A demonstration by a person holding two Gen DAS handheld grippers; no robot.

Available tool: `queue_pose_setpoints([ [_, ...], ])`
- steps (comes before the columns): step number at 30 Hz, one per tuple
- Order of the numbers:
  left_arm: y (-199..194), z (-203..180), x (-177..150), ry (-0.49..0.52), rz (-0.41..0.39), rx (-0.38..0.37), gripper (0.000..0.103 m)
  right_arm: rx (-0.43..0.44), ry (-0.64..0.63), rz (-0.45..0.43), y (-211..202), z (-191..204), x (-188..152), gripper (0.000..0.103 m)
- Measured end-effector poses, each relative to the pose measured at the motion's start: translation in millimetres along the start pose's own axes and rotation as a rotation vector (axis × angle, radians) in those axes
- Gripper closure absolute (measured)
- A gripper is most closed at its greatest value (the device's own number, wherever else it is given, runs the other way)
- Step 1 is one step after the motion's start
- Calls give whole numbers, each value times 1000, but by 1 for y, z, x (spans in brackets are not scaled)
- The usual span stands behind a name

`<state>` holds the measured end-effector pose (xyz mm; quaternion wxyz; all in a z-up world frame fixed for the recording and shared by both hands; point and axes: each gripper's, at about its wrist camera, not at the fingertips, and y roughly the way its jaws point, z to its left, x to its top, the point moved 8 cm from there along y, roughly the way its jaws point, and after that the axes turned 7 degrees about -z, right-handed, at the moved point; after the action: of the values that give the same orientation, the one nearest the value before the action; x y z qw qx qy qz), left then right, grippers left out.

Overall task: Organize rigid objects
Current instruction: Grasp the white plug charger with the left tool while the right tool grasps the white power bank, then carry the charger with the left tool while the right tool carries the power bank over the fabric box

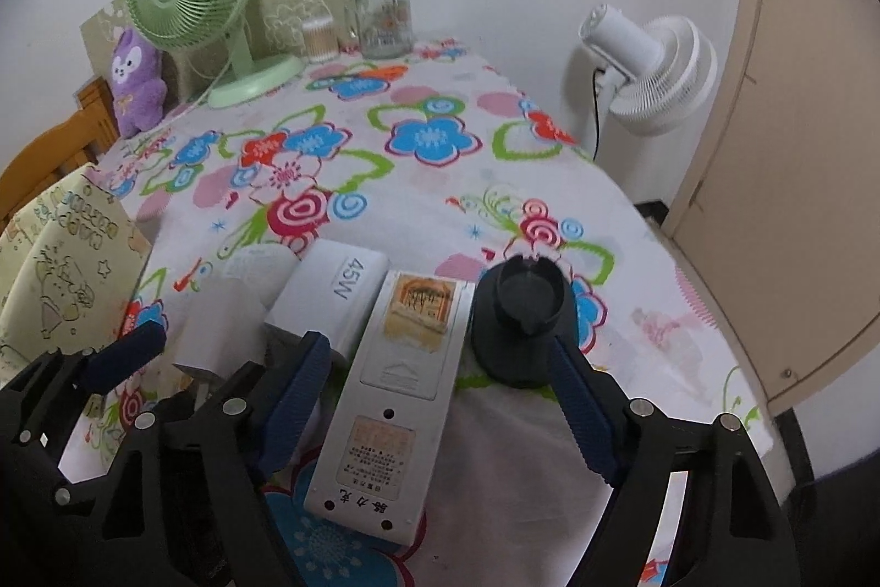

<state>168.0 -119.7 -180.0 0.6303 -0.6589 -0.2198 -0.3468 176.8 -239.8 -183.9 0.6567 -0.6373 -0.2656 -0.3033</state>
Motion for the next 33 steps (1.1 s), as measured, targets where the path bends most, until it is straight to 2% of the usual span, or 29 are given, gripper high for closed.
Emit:
queue_pose_setpoints([
  [4,4,1,-3,-9,6,-2,45,-9,25,42,7,1,-5,23],
  [13,12,-4,-7,59,3,40,47,8,74,127,21,7,-18,41],
  [17,14,-4,-5,54,-6,29,51,18,75,124,23,11,-17,51],
  [19,13,-6,-5,59,-12,13,58,19,82,123,24,11,-16,52],
  [21,11,-9,-4,59,-19,-15,72,24,98,120,24,10,-15,53],
  [23,10,-11,-2,55,-22,-30,78,27,107,114,23,9,-14,53],
  [26,9,-11,-2,36,-16,-56,78,17,97,99,20,10,-12,53],
  [33,-1,-10,2,31,-42,-50,78,22,97,79,11,11,-6,53],
])
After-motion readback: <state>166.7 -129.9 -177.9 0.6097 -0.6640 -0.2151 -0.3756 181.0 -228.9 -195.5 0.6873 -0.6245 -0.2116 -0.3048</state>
